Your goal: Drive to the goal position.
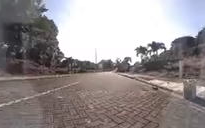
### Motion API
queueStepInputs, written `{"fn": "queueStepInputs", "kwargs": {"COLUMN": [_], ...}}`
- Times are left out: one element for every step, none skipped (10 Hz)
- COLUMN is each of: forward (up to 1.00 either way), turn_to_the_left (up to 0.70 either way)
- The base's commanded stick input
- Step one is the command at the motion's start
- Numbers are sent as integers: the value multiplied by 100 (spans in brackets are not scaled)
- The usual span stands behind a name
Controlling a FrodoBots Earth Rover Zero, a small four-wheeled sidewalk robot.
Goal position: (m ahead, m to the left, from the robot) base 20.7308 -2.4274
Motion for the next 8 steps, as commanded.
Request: {"fn": "queueStepInputs", "kwargs": {"forward": [100,100,100,100,100,100,100,100], "turn_to_the_left": [0,0,0,0,0,0,0,0]}}
